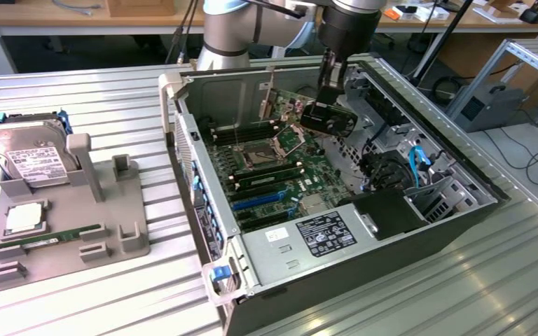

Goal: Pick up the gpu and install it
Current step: 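Insert the gpu into the slot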

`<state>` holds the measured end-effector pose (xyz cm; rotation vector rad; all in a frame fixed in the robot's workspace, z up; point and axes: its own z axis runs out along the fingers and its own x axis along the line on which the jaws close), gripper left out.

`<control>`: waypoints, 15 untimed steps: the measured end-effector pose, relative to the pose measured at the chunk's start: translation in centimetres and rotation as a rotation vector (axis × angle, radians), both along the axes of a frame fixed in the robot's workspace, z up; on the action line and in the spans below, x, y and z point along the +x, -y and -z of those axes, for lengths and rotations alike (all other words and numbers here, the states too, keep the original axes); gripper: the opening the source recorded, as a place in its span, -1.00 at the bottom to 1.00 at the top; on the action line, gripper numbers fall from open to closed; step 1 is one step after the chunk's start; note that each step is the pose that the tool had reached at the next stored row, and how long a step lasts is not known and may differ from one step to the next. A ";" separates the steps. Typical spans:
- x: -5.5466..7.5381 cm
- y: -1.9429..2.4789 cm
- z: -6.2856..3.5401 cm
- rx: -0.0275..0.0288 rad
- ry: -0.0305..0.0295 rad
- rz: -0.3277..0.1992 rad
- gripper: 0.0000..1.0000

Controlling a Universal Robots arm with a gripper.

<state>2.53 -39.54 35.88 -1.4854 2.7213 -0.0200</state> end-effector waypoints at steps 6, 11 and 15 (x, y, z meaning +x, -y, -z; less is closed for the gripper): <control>0.0 0.00 0.00 0.0000 0.0000 -0.025 -0.46; 0.0 0.00 0.00 0.0000 0.0000 -0.047 -0.46; 0.0 0.00 0.00 0.0000 0.0000 -0.069 -0.46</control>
